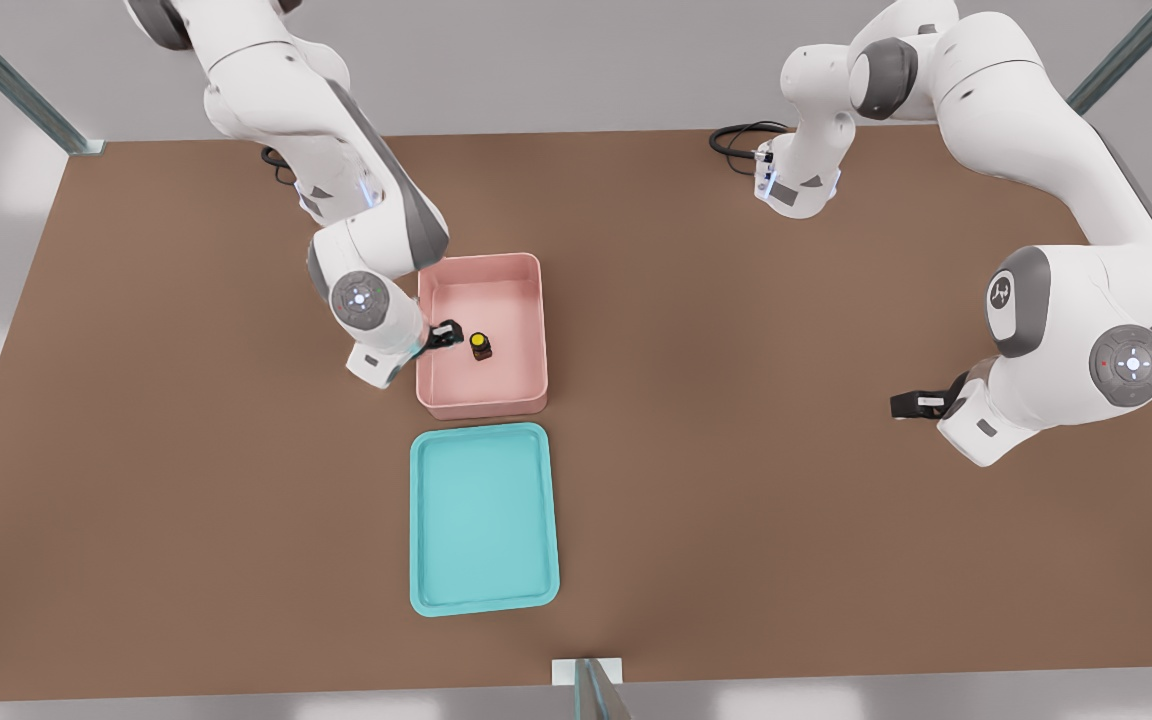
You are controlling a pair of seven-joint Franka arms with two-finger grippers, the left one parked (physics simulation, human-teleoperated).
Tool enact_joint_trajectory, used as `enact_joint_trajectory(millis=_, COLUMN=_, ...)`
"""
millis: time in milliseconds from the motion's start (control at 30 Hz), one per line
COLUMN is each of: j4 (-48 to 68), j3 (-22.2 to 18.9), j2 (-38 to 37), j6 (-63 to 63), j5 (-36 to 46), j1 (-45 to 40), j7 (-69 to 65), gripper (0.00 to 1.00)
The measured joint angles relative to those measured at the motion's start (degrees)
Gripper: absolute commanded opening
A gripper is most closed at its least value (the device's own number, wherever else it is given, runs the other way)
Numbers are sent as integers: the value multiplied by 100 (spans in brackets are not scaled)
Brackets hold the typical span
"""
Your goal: The left arm remains still, and the right arm places the button from the box into the tray
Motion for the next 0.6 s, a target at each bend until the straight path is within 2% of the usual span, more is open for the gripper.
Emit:
enact_joint_trajectory(millis=133, j4=-295, j3=4, j2=39, j6=567, j5=67, j1=753, j7=809, gripper=100)
enact_joint_trajectory(millis=233, j4=-347, j3=16, j2=247, j6=934, j5=136, j1=984, j7=1370, gripper=100)
enact_joint_trajectory(millis=600, j4=-961, j3=19, j2=447, j6=1951, j5=160, j1=1115, j7=2847, gripper=100)
